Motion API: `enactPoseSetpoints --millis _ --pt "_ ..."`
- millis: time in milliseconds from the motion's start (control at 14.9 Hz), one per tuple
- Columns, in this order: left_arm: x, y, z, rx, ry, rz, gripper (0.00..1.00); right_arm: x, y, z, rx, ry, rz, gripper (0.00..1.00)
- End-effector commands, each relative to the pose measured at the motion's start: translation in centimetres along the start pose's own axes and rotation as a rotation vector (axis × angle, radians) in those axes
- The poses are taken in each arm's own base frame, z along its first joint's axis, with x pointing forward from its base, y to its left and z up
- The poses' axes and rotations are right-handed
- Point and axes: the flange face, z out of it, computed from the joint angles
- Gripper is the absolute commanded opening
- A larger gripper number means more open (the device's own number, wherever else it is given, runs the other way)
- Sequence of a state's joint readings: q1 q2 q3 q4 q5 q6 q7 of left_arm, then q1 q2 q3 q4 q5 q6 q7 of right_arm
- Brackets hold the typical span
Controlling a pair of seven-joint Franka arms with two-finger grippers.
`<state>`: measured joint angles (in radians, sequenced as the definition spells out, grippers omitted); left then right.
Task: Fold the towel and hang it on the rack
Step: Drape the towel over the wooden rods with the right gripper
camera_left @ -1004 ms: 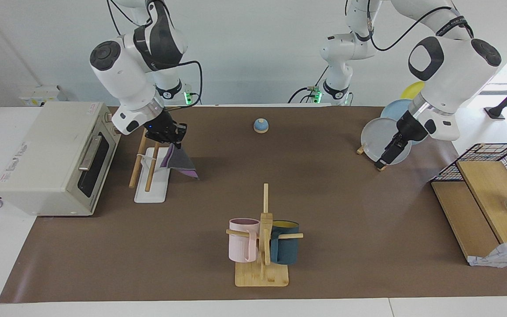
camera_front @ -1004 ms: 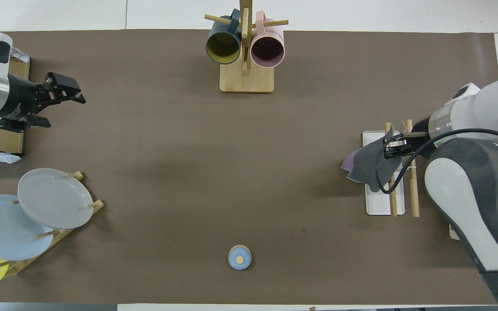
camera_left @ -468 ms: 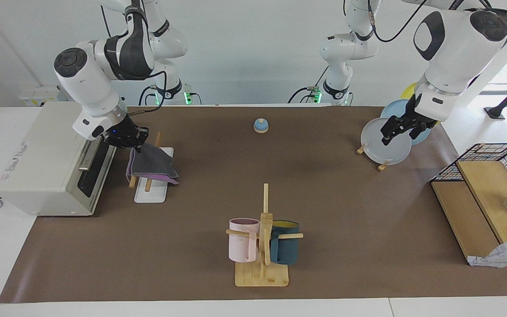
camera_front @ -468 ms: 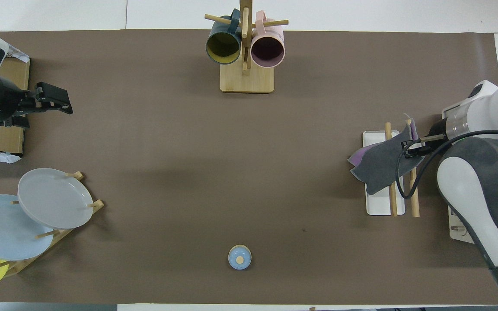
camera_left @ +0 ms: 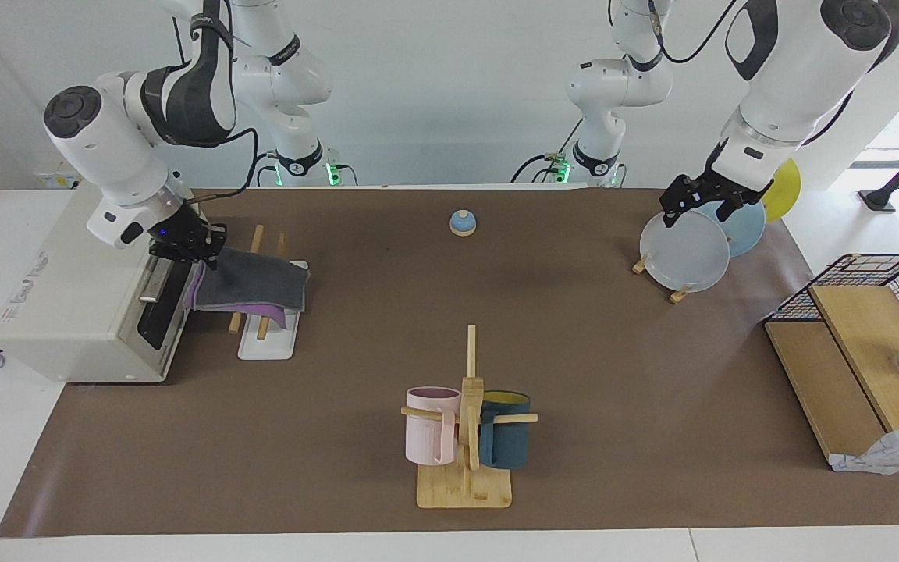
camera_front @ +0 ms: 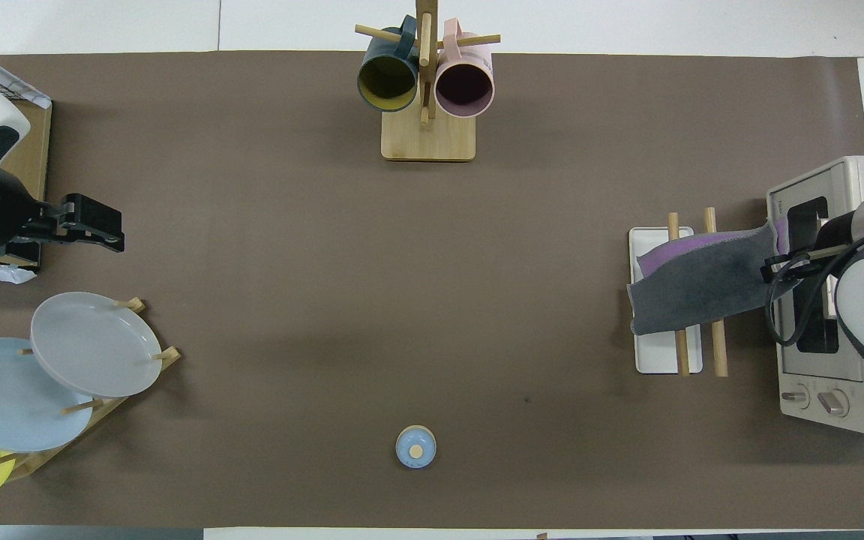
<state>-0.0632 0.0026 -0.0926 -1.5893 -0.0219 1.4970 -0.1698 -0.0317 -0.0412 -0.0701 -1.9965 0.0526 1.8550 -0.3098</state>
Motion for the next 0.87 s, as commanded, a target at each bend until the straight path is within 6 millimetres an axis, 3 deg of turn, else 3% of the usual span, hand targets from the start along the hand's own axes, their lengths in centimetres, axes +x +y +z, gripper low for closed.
enactPoseSetpoints --millis 0,335,401,535,803 --pt "-0.16 0.21 0.18 0.022 -0.014 0.026 1.00 -0.97 -0.47 -0.12 -0.010 -0.005 0.005 0.00" --pt "-0.19 0.46 0.08 0.022 -0.014 0.031 1.00 -1.64 -0.20 0.69 -0.006 -0.013 0.007 0.00" --pt "-0.25 0.54 0.00 0.022 -0.012 0.032 1.00 -1.66 -0.12 0.68 -0.006 -0.013 0.004 0.11" --pt "-0.22 0.46 -0.01 0.022 -0.011 0.031 1.00 -1.66 -0.12 0.68 -0.006 -0.013 0.004 0.62" --pt "-0.44 0.53 -0.44 0.021 0.001 0.031 1.00 -1.53 -0.11 0.13 -0.007 -0.010 0.002 0.95"
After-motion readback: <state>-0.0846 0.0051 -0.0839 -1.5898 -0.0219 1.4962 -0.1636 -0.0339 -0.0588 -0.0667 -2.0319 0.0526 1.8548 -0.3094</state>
